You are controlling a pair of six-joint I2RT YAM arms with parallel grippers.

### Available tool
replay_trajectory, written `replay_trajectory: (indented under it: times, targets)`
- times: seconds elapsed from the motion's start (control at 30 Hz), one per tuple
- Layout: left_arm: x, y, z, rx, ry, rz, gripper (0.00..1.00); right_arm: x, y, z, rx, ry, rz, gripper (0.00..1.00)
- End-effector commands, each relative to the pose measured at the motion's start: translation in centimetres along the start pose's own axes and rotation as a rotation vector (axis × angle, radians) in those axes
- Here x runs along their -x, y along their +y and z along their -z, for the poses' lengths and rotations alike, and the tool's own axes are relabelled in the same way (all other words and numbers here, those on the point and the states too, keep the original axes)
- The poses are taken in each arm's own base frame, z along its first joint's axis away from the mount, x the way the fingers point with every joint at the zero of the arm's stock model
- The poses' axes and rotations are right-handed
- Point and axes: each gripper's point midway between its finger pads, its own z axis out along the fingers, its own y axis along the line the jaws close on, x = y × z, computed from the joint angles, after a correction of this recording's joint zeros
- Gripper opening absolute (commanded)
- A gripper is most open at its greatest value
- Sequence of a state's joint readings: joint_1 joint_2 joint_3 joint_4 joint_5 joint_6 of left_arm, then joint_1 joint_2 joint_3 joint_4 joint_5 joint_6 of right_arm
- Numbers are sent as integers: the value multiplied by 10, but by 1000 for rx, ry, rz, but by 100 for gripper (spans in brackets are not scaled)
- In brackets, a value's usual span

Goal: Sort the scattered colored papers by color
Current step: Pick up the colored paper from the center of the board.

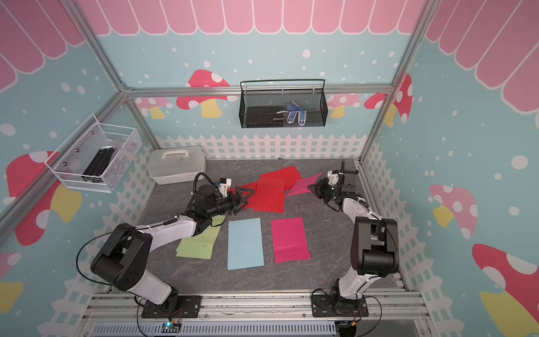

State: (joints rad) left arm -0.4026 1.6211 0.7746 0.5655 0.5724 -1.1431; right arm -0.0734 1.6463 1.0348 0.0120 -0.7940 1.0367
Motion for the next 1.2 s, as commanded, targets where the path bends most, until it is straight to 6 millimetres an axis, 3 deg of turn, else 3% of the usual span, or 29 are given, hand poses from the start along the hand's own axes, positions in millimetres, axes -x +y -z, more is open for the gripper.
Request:
replay_trajectory:
  times: [0.0,0.27,0.73,0.9,1.17]
  targets:
    - [8,-26,1,-160,-7,28,99,-11,31,2,45,38,36,0]
    - [7,-28,-2,-204,1,57,99,-28,82,-2,126,90,91,0]
    - [10,-32,-4,-323,-12,130,99,-62,158,-28,258,186,148,0]
    - [15,-35,-5,-356,-24,154,99,-80,170,-37,275,232,167,0]
    - [24,-39,-2,-407,-59,181,99,-105,171,-51,280,297,163,0]
